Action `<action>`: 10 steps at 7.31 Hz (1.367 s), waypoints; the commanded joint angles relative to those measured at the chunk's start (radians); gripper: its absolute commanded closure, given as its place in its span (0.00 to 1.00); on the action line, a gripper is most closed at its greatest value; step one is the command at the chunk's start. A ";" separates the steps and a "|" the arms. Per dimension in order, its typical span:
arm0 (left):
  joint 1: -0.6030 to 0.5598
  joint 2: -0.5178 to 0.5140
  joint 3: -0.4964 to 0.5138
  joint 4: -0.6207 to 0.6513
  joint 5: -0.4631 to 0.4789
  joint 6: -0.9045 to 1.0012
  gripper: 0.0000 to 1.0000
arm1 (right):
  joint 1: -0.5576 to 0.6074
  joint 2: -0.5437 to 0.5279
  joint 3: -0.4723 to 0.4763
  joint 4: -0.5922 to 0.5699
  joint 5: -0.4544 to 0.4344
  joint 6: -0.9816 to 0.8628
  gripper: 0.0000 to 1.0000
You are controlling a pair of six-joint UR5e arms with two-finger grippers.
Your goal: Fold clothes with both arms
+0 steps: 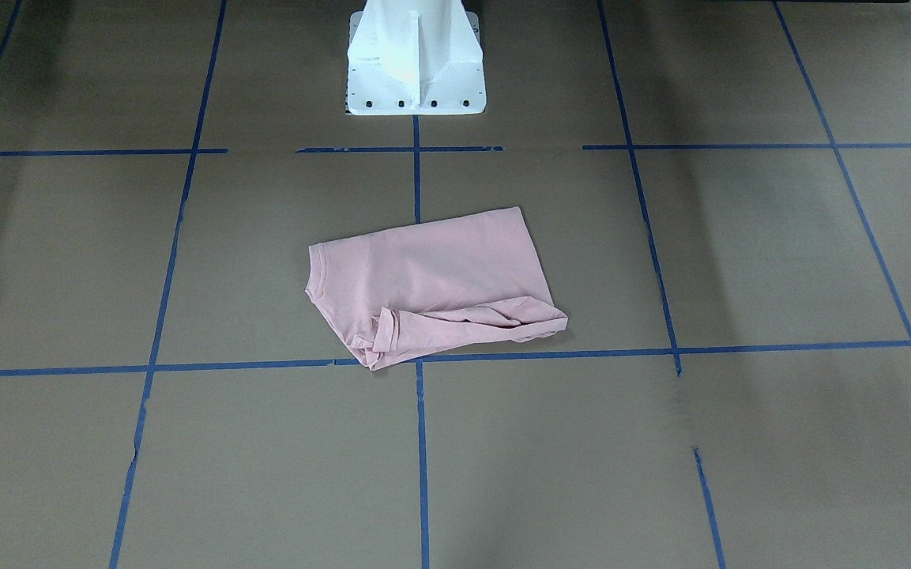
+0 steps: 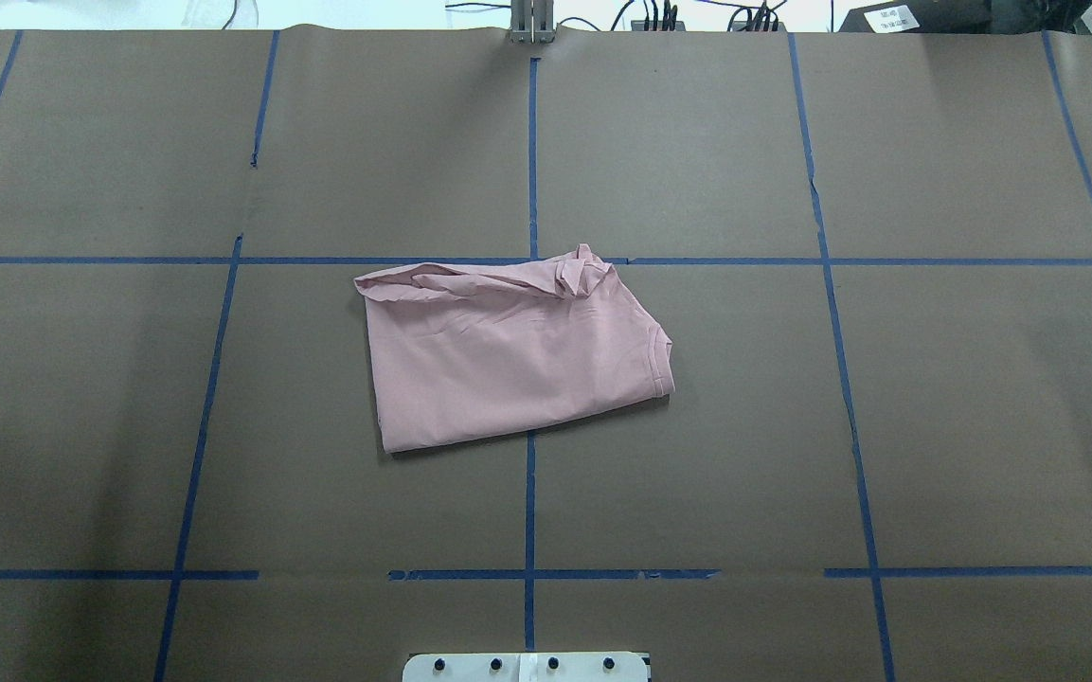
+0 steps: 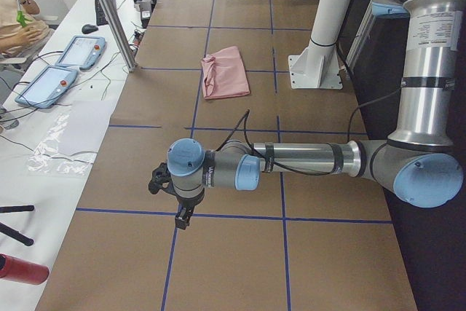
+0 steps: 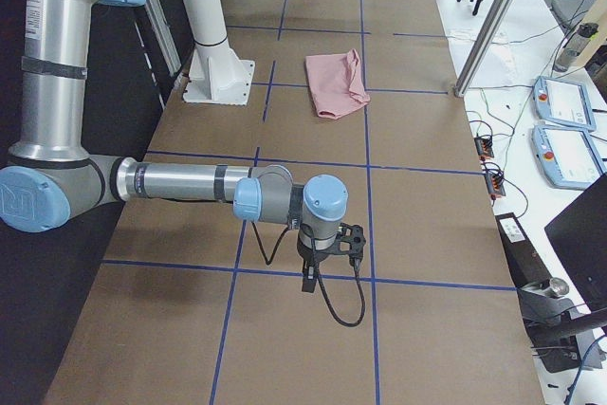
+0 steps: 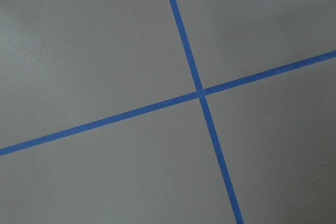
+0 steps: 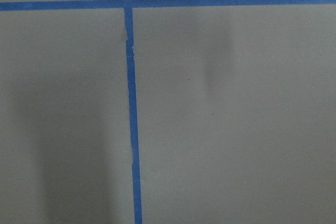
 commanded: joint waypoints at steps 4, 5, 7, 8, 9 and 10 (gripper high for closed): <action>0.000 0.021 0.000 0.000 0.000 -0.001 0.00 | 0.000 0.002 0.005 0.000 0.001 0.001 0.00; 0.000 0.029 -0.001 0.000 0.000 -0.001 0.00 | 0.000 -0.001 0.003 0.000 0.001 0.001 0.00; 0.000 0.029 -0.001 0.000 0.000 -0.001 0.00 | 0.000 -0.003 0.005 0.000 0.001 0.001 0.00; 0.000 0.029 -0.001 0.000 0.000 -0.002 0.00 | 0.000 -0.003 0.005 0.000 0.001 0.001 0.00; 0.000 0.029 -0.001 0.000 0.000 -0.002 0.00 | 0.000 -0.003 0.005 0.000 0.001 0.001 0.00; 0.000 0.029 -0.001 0.000 0.000 -0.002 0.00 | 0.000 -0.003 0.003 0.000 0.001 0.001 0.00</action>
